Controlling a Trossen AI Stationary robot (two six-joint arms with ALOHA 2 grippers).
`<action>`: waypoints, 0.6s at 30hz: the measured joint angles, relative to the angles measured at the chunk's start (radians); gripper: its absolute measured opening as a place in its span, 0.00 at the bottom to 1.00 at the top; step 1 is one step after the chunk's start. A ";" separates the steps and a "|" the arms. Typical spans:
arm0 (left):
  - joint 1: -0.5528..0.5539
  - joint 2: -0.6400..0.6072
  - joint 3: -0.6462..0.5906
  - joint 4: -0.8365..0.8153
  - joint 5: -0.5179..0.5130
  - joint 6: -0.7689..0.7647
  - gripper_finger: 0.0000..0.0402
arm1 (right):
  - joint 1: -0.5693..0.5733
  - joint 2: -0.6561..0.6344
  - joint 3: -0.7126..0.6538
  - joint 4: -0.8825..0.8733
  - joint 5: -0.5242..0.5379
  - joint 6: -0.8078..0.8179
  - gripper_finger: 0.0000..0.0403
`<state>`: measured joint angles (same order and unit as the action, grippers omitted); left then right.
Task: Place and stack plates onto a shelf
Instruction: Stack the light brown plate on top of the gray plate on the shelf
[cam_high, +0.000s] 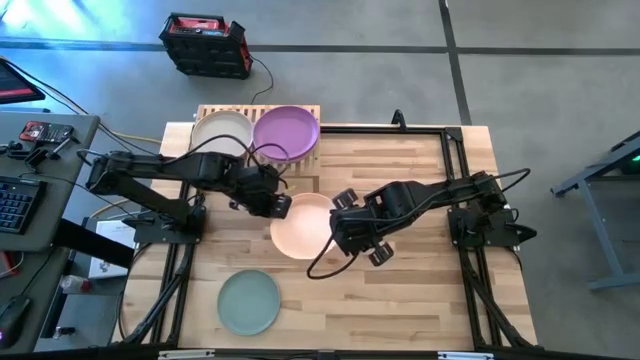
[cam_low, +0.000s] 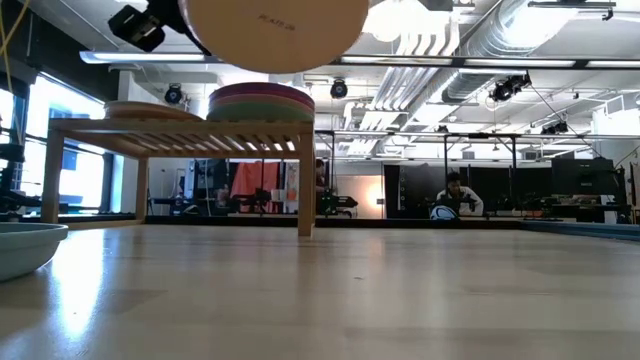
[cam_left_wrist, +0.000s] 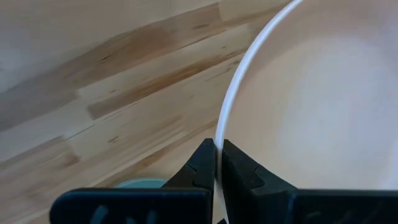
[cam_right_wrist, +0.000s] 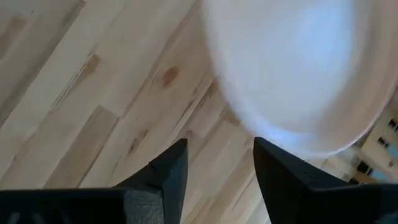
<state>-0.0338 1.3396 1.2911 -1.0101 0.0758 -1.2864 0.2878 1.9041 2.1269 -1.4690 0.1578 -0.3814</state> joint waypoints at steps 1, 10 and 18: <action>0.000 -0.005 -0.001 -0.014 -0.004 0.000 0.00 | 0.000 0.000 0.000 -0.013 0.000 0.009 0.39; 0.003 -0.090 -0.001 -0.120 -0.054 -0.003 0.00 | 0.000 -0.001 0.000 -0.056 0.011 0.071 0.39; 0.073 -0.193 -0.001 -0.242 -0.109 -0.001 0.00 | -0.028 -0.002 0.000 -0.056 0.077 0.089 0.39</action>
<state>0.0388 1.1467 1.2903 -1.2517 -0.0329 -1.2877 0.2600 1.9026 2.1269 -1.5250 0.2352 -0.2929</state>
